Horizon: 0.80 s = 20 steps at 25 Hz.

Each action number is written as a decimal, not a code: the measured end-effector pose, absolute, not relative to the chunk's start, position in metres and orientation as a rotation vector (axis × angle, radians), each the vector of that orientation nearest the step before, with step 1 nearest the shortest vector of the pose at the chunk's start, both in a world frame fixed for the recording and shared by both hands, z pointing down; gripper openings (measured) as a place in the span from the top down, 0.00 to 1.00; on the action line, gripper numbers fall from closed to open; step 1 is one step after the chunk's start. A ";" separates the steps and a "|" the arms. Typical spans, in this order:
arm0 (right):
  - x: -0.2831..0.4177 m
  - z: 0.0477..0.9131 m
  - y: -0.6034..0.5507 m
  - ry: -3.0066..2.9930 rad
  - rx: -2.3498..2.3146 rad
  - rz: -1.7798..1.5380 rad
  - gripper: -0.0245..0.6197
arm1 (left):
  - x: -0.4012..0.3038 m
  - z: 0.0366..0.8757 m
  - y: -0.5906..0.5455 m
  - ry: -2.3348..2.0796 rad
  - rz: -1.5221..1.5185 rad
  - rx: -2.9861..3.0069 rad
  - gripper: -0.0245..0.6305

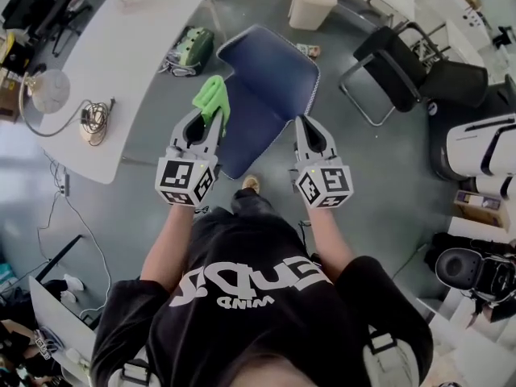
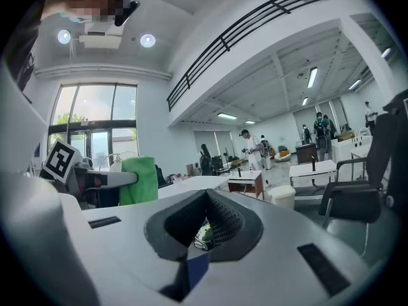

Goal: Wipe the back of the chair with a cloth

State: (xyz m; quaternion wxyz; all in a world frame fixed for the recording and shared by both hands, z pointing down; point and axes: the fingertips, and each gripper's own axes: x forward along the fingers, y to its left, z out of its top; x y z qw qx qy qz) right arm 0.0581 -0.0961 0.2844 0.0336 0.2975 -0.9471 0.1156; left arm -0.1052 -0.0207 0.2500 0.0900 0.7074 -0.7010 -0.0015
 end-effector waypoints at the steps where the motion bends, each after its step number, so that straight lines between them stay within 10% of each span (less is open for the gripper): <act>1: 0.055 0.285 -0.102 -2.913 0.920 0.356 0.99 | -0.108 0.251 -0.028 -2.082 0.002 2.109 0.87; 20: -0.003 0.305 -0.138 -2.778 1.337 0.410 0.99 | -0.179 0.294 -0.104 -1.815 0.074 2.278 0.87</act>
